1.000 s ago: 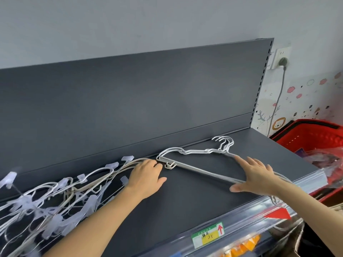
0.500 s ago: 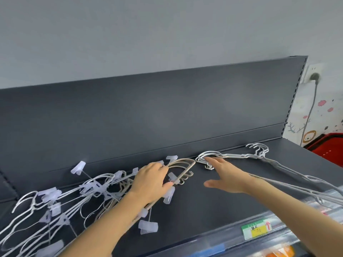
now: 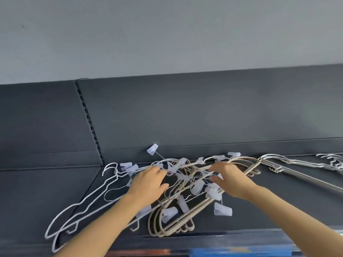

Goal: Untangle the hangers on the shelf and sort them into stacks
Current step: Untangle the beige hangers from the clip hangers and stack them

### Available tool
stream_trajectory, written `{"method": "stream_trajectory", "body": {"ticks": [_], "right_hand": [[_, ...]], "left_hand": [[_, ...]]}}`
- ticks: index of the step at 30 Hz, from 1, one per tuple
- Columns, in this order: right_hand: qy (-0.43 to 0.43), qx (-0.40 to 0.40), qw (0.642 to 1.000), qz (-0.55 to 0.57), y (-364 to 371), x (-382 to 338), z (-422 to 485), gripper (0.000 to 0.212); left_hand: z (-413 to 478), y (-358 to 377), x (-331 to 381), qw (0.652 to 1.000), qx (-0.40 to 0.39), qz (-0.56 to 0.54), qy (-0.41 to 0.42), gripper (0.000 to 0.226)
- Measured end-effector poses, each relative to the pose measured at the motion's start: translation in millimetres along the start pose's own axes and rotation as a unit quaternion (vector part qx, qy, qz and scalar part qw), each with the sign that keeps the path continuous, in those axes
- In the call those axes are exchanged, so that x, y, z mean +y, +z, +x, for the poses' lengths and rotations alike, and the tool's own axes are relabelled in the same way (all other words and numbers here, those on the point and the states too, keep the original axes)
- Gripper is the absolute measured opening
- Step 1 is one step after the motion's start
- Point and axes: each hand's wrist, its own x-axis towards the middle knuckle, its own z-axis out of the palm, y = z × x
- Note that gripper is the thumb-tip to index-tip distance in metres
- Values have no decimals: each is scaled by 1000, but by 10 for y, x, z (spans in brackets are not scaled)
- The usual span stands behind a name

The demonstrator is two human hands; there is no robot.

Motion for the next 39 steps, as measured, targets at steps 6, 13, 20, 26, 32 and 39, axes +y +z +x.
{"method": "stream_trajectory", "body": {"ticks": [6,13,20,26,32,39], "right_hand": [[-23,-17,1000,9,208,-423,188,24],[45,-139,987,-61,300,-513,340,32],[31,-174,983,-44,407,-580,580,18],[-18,-166,983,-83,411,-535,703,16],[-73,-79,994,-19,475,-642,865,20],[-120,-71,990,-19,565,-961,1025,31]], "left_hand": [[-334,94,-419,1000,-3,-11,-25,33],[-294,125,-405,999,5,-9,-35,33],[-304,95,-526,995,12,-42,-93,33],[-376,177,-578,993,-9,-17,-112,45],[-458,159,-734,980,21,-11,-196,47],[-727,214,-1216,941,-73,-16,-331,53]]}}
